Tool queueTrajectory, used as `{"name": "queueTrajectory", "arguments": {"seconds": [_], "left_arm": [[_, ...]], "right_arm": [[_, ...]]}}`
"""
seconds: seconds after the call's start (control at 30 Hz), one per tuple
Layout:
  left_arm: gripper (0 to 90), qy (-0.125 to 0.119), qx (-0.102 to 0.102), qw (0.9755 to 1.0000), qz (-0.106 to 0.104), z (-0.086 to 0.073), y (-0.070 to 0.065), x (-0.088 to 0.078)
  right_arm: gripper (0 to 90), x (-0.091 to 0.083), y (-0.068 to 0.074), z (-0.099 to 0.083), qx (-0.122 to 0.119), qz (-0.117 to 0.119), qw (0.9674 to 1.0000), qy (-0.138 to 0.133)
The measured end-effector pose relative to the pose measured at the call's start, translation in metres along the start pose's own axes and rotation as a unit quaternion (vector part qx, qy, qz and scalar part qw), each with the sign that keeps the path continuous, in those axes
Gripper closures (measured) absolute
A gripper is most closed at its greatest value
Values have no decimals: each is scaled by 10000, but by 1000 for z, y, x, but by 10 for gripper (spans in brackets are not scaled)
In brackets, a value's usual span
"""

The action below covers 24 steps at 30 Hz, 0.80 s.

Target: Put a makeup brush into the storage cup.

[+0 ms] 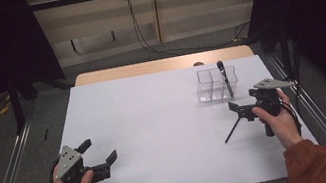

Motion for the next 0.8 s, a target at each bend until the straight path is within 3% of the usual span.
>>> {"name": "queueTrajectory", "arguments": {"seconds": [0.1,0.23,0.43,0.63,0.73,0.8], "left_arm": [[33,-6,1,10000,9,0,0,0],[33,13,2,10000,5,0,0,0],[33,16,1,10000,-1,0,0,0],[32,23,16,10000,-12,0,0,0],[32,18,10,10000,-14,0,0,1],[32,29,24,10000,-38,0,-1,1]], "right_arm": [[32,-1,-2,0,40,28,9996,283],[40,-1,-9,-1,65,-210,9979,609],[52,2,-10,-3,142,-113,9945,1032],[64,10,-13,-5,155,-147,9859,1659],[73,16,-13,-9,171,39,9762,2162],[74,19,-14,-9,189,-79,9745,2233]]}}
Point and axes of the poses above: each handheld gripper's, and its own axes: x roughly forward along the jaws, z roughly out of its top, y roughly to its left, the point moved 5 cm from there along x, roughly forward along the jaws, and after that the axes turned 8 degrees about -x, right-handed, at the moved point
